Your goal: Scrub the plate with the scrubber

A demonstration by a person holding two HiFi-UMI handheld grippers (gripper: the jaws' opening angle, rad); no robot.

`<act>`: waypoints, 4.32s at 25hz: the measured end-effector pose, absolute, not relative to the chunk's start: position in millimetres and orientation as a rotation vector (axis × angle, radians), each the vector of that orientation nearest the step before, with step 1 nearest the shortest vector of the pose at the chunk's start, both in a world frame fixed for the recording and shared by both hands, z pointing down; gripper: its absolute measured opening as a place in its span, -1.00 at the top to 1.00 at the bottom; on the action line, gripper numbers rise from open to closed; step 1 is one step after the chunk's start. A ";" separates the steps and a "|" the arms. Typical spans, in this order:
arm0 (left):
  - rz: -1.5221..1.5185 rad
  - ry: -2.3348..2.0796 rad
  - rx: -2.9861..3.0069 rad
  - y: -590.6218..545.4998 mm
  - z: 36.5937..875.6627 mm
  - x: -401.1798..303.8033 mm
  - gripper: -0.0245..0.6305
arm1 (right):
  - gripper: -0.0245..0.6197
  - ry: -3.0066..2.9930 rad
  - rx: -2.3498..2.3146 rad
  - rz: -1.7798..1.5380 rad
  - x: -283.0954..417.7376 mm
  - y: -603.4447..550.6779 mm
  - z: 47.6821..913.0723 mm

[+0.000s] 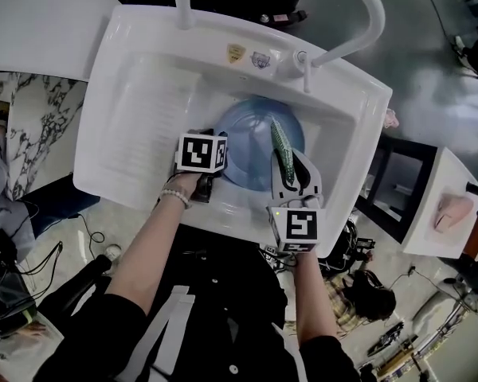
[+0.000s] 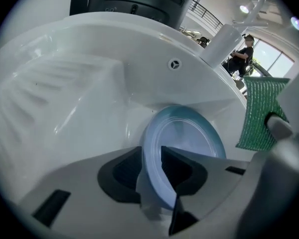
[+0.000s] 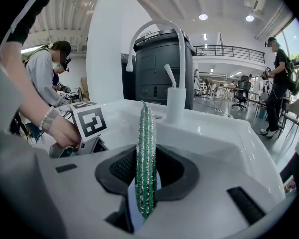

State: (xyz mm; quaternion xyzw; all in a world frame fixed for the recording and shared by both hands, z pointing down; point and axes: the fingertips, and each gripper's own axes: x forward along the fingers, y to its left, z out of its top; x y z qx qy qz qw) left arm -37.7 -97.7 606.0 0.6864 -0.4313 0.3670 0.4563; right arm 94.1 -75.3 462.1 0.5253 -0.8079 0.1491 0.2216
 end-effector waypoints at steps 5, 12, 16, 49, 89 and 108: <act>0.928 -1.044 1.649 -95.2 618.5 -35.7 0.59 | 0.63 -2.210 1.440 0.430 96.7 -81.2 474.2; 0.947 -1.021 1.623 -91.2 622.9 -39.6 0.85 | 0.63 -2.156 1.432 0.447 106.0 -88.1 491.8; 0.914 -1.000 1.633 -91.2 619.0 -39.0 0.85 | 0.63 -2.110 1.426 0.468 110.7 -91.2 505.0; 0.789 -0.928 1.751 -96.9 599.8 -25.3 0.85 | 0.63 -1.969 1.001 0.276 70.2 -114.8 591.8; 0.777 -0.932 1.740 -99.6 602.3 -27.0 0.85 | 0.63 -1.914 0.796 0.001 88.4 -120.5 584.1; 0.769 -0.949 1.744 -101.6 601.9 -27.5 0.85 | 0.63 -1.834 0.849 0.326 129.4 -98.4 601.7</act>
